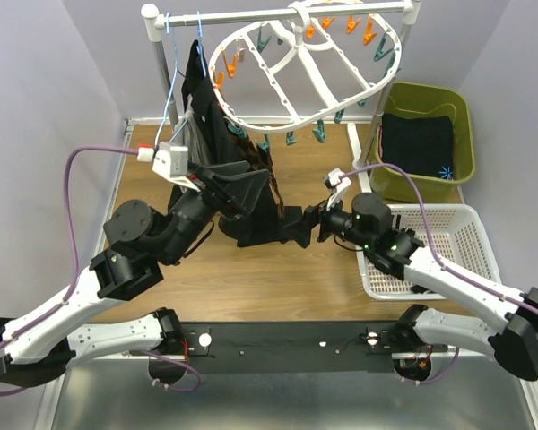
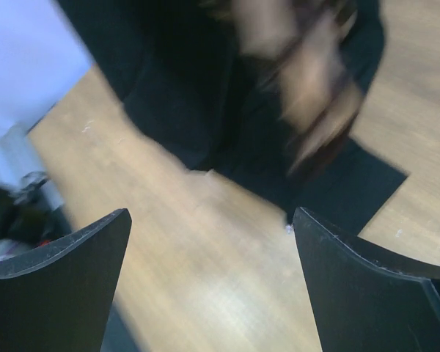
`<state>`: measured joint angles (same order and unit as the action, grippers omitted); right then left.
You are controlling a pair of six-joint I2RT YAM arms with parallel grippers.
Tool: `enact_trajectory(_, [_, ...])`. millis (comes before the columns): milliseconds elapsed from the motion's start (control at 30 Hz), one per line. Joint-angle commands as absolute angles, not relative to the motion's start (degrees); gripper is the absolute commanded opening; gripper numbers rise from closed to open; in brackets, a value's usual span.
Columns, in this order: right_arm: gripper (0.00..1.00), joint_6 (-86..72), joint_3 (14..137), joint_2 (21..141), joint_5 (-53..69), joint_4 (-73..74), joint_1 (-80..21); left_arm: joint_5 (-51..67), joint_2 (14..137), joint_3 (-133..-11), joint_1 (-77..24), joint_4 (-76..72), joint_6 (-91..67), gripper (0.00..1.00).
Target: Remove the socks clipped to the hanger
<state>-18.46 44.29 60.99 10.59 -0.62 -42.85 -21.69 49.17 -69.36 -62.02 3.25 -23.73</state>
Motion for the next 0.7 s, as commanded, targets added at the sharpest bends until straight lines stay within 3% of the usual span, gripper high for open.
enact_trajectory(0, [1.00, -13.98, 35.43, 64.59, 2.20, -29.41, -44.03, -24.34, 44.22, -66.36, -62.31, 6.76, -27.42, 0.64])
enact_trajectory(367, [0.97, -12.12, 38.93, 87.17, 5.45, -54.46, -44.74, -26.28, 40.61, -64.86, -62.23, 10.99, -28.83, 0.64])
enact_trajectory(667, [0.86, -11.17, 48.42, 99.49, 2.02, -58.10, -44.74, -26.98, 39.03, -65.30, -62.14, 14.94, -30.14, 0.64])
